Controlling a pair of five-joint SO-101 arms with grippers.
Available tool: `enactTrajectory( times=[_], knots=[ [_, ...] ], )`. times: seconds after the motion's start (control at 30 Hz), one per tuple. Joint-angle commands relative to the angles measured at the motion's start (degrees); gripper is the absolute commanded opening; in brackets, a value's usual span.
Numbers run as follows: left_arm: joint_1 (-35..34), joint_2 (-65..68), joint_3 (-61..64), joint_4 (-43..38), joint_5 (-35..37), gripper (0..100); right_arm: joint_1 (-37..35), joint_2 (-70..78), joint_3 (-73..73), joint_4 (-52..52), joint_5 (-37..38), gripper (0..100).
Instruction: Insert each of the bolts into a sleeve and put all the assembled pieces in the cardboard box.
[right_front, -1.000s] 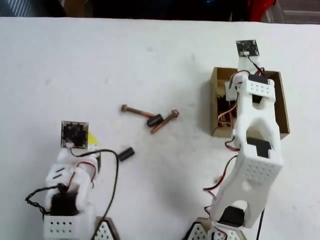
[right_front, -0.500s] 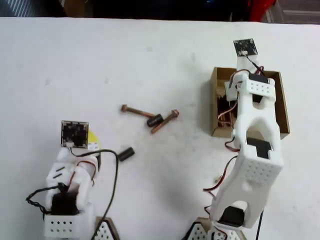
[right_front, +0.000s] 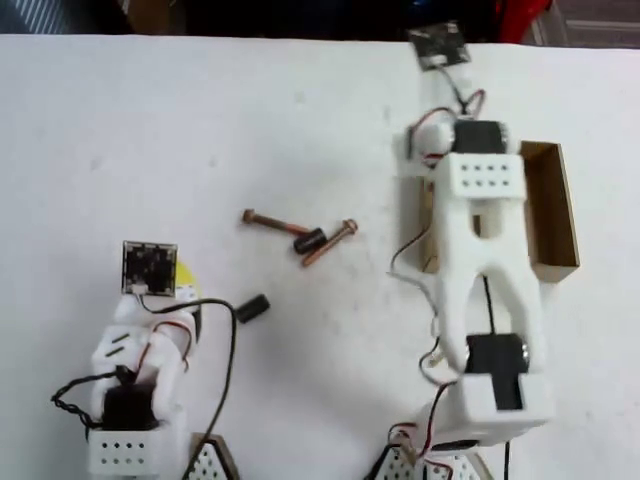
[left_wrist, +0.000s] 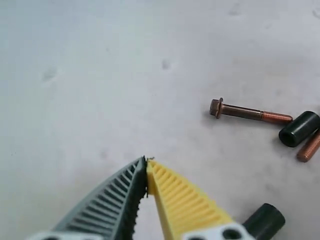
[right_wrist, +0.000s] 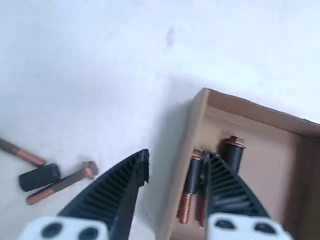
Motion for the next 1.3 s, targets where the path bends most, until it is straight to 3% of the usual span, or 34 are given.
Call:
enactTrajectory(
  times=[0.0,0.23,0.47,0.8,1.03,1.27],
  knots=[
    [-4.35,-0.31,-0.88,-1.58,-0.70,2,-6.90,-6.29,-2.11,4.18,-1.41,15.2],
    [-8.92,-0.31,-1.49,-1.93,-0.70,2,-21.41,-9.89,-2.11,12.62,-1.14,15.2],
    [-12.88,-0.31,-1.49,-1.67,-0.70,2,-30.37,-9.80,-2.02,14.02,-0.44,15.2],
    [-23.43,-0.31,-1.05,-1.41,-0.70,2,-39.43,-9.80,8.53,13.67,26.20,15.2],
    [-28.09,-0.31,-1.05,-1.41,-0.70,2,-41.80,-9.80,16.70,10.42,43.25,15.2],
    [-29.14,-0.31,-1.41,0.70,-0.62,2,-41.89,-9.71,25.23,-4.09,50.20,15.2]
  ],
)
